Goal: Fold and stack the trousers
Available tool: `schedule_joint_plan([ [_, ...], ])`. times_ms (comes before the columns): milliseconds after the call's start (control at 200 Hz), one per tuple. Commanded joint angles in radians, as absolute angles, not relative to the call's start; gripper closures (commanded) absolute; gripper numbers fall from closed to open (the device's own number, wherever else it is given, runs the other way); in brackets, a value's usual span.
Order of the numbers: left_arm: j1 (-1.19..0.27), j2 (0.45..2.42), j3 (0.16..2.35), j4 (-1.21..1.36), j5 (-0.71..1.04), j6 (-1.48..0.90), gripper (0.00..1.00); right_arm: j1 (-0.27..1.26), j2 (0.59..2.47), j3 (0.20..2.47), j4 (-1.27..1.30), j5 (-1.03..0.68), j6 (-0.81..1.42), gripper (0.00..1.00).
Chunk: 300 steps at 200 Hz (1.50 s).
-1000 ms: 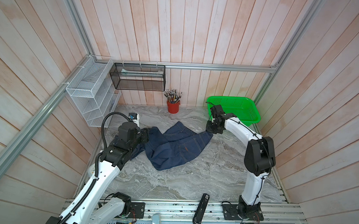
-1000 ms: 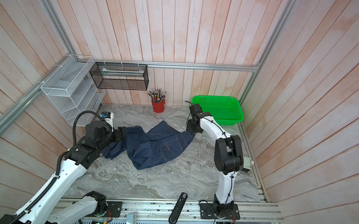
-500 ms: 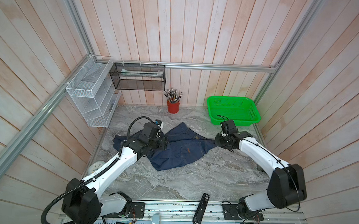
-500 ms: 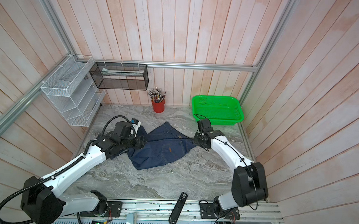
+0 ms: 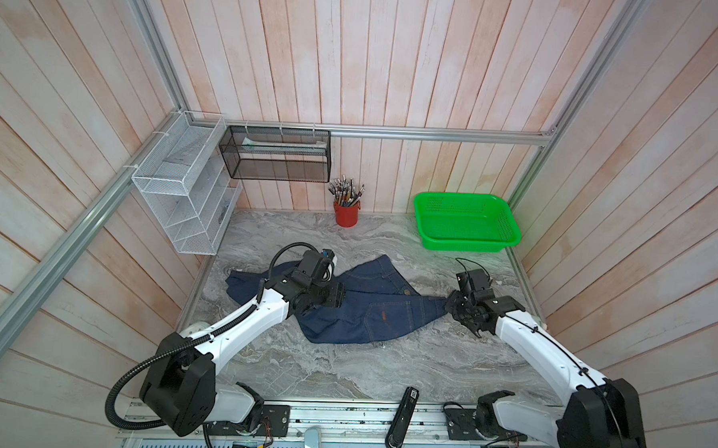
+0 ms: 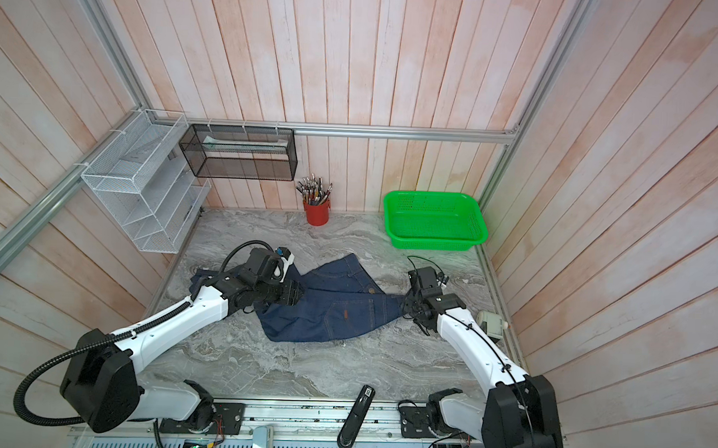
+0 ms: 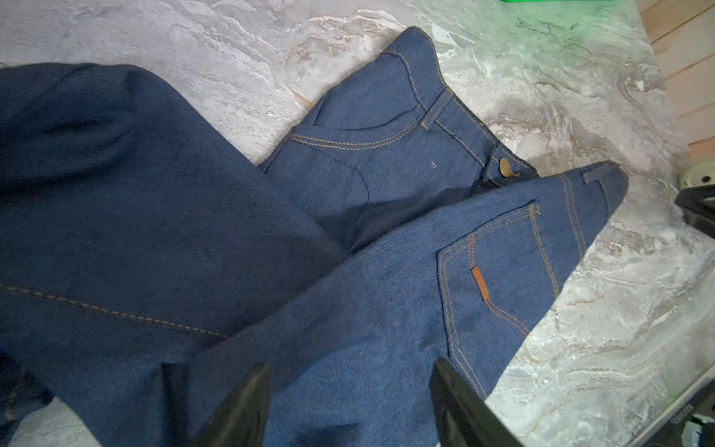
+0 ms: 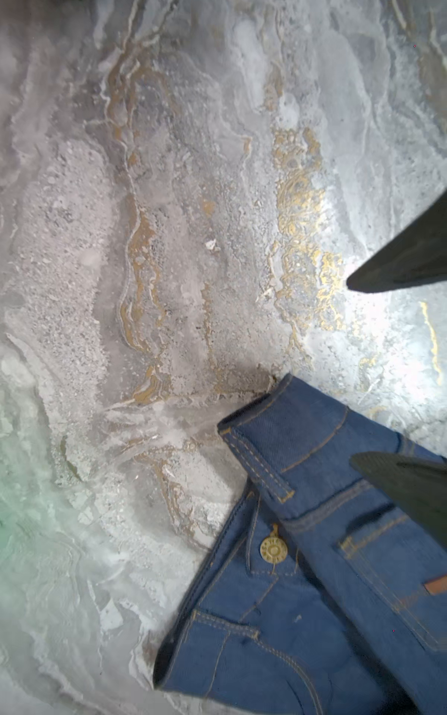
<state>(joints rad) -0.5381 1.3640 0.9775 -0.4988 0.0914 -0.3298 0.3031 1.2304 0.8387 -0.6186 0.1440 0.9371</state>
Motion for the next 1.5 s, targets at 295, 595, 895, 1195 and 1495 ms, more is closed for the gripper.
schedule_joint_plan([
  [295, -0.543, 1.230, 0.933, -0.504, -0.053, -0.394, 0.32, 0.284, 1.569, 1.209, -0.912, -0.160, 1.305, 0.25],
  [595, -0.545, 1.198, 0.940, -0.550, -0.167, -0.384, 0.32, 0.203, 1.842, 1.415, -1.079, -0.250, 1.274, 0.23],
  [895, -0.545, 1.204, 0.934, -0.550, -0.206, -0.367, 0.32, 0.173, 1.928, 1.453, -1.093, -0.218, 1.307, 0.24],
  [1195, -0.545, 1.231, 0.939, -0.541, -0.234, -0.339, 0.32, 0.159, 2.026, 1.453, -1.088, -0.218, 1.292, 0.30],
  [1495, -0.543, 1.235, 0.947, -0.553, -0.260, -0.323, 0.31, 0.157, 1.993, 1.425, -1.064, -0.223, 1.293, 0.50],
])
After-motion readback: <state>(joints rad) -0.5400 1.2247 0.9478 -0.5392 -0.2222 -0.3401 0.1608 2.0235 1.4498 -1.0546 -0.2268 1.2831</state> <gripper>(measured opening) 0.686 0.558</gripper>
